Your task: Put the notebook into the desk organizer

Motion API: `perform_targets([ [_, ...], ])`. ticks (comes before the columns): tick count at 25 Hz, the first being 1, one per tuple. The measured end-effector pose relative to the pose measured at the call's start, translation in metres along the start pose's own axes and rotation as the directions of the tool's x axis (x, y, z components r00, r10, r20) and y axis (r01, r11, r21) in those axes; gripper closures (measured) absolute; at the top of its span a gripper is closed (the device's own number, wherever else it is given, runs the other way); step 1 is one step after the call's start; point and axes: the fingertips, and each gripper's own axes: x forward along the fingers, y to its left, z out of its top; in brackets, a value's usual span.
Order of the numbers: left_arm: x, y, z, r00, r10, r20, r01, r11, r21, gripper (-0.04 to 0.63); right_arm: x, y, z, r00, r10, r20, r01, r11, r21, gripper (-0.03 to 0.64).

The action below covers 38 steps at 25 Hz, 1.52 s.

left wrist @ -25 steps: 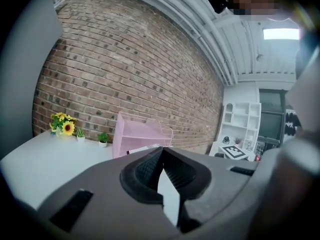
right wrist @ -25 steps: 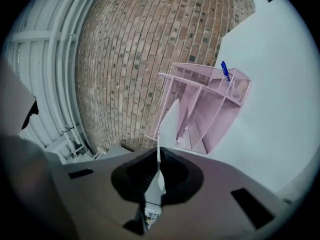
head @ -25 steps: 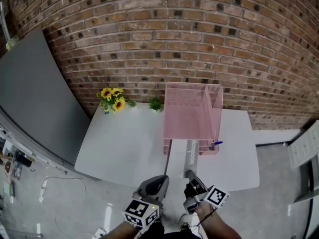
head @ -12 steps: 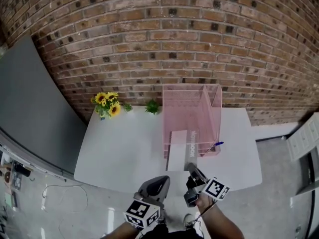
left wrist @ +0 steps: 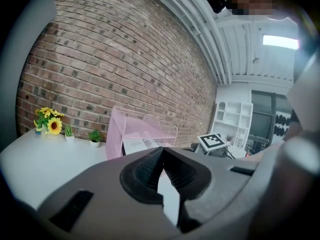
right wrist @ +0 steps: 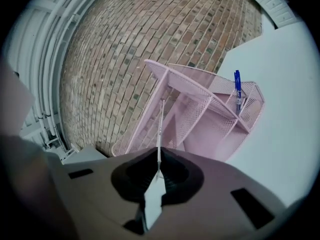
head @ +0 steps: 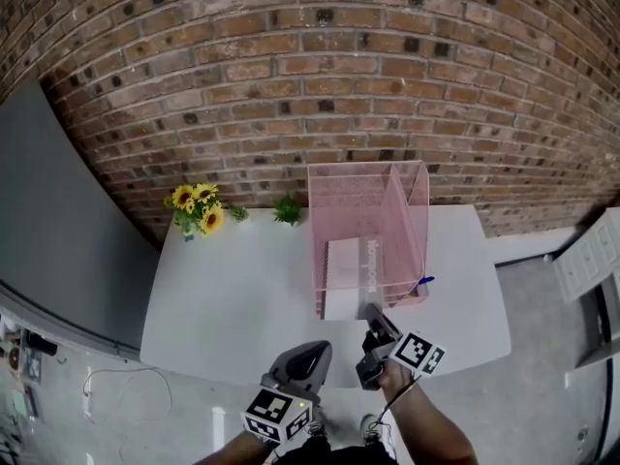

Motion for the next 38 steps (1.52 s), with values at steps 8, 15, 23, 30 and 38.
perform_targets([
  [8,0.014,0.004,-0.001,1.0,-0.024,-0.015,0.024,1.0,-0.007,0.591,0.024,-0.012,0.012,0.998,-0.063,-0.006,0.063,0.998,-0.017,0.603],
  [15,0.017,0.007,-0.001,0.999,-0.03,-0.025,0.03,0.999,-0.01,0.591,0.031,-0.011,0.016,0.993,-0.116,-0.027,0.111,0.984,-0.139,0.584],
  [23,0.017,0.007,-0.003,0.999,-0.033,-0.032,0.033,0.999,-0.015,0.591,0.035,0.003,0.021,0.989,-0.13,-0.064,0.089,0.893,-0.441,0.504],
  [30,0.018,0.003,-0.006,0.999,-0.04,-0.035,0.04,0.999,-0.015,0.591,0.035,0.002,0.005,0.961,-0.196,-0.194,-0.001,0.703,-0.711,0.357],
  [38,0.02,-0.004,-0.009,0.998,-0.045,-0.037,0.044,0.999,-0.02,0.591,0.032,-0.005,-0.001,0.937,-0.272,-0.219,-0.041,0.536,-0.843,0.344],
])
